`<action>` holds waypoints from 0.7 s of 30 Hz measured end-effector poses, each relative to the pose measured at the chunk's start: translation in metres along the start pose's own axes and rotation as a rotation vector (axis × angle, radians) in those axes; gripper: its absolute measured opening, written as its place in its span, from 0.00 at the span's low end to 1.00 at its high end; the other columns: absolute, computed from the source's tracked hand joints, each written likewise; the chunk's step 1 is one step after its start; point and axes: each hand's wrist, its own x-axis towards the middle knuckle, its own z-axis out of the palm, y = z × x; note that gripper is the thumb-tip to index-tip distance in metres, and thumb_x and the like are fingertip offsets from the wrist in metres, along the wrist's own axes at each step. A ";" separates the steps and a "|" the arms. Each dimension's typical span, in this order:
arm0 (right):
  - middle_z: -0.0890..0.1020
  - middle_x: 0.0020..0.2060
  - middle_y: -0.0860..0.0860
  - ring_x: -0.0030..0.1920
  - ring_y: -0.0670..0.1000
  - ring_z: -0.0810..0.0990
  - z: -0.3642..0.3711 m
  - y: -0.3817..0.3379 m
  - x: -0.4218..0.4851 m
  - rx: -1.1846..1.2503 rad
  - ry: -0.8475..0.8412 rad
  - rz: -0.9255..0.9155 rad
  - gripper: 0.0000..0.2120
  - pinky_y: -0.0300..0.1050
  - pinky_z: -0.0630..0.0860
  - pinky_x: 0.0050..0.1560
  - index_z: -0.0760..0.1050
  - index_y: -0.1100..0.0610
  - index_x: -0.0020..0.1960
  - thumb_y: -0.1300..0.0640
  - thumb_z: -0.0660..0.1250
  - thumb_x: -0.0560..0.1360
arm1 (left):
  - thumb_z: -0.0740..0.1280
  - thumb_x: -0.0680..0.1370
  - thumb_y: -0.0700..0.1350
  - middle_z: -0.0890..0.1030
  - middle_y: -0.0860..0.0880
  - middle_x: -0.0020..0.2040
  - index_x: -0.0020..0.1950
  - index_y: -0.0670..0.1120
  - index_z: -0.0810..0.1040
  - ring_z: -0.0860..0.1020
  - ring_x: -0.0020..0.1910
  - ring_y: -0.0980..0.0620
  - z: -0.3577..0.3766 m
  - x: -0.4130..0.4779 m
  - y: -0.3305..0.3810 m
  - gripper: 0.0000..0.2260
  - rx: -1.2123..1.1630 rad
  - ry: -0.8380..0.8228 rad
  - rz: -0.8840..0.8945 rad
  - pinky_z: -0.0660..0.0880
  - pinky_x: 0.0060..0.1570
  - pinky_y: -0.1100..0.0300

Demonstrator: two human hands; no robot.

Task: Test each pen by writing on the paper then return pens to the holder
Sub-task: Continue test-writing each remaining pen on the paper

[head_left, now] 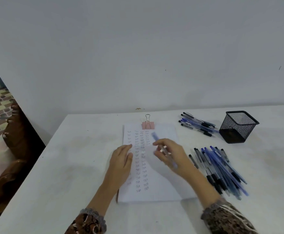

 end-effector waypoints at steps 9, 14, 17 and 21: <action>0.68 0.55 0.46 0.61 0.48 0.68 -0.086 0.029 -0.033 -0.885 -0.406 0.314 0.25 0.40 0.64 0.50 0.69 0.44 0.66 0.67 0.55 0.76 | 0.52 0.82 0.45 0.65 0.48 0.73 0.73 0.43 0.62 0.61 0.72 0.51 -0.004 0.018 -0.019 0.20 0.382 -0.035 -0.095 0.53 0.74 0.53; 0.63 0.54 0.46 0.57 0.48 0.66 -0.083 0.021 -0.043 -0.923 -0.441 0.281 0.29 0.38 0.65 0.45 0.67 0.44 0.68 0.70 0.52 0.75 | 0.40 0.75 0.55 0.68 0.47 0.71 0.72 0.42 0.65 0.64 0.71 0.49 -0.002 0.015 -0.023 0.32 0.423 -0.028 -0.075 0.57 0.73 0.52; 0.63 0.51 0.46 0.50 0.46 0.66 -0.084 0.018 -0.041 -0.887 -0.463 0.282 0.24 0.39 0.67 0.45 0.70 0.43 0.66 0.66 0.53 0.78 | 0.40 0.74 0.55 0.66 0.48 0.72 0.73 0.43 0.63 0.62 0.72 0.50 0.000 0.016 -0.026 0.32 0.425 -0.033 -0.089 0.54 0.74 0.53; 0.72 0.50 0.45 0.54 0.49 0.75 -0.109 0.027 -0.001 -0.784 -0.393 0.331 0.16 0.45 0.72 0.57 0.76 0.44 0.59 0.58 0.56 0.79 | 0.40 0.74 0.55 0.65 0.49 0.73 0.73 0.44 0.62 0.60 0.73 0.51 0.002 0.016 -0.027 0.32 0.430 -0.038 -0.108 0.52 0.74 0.54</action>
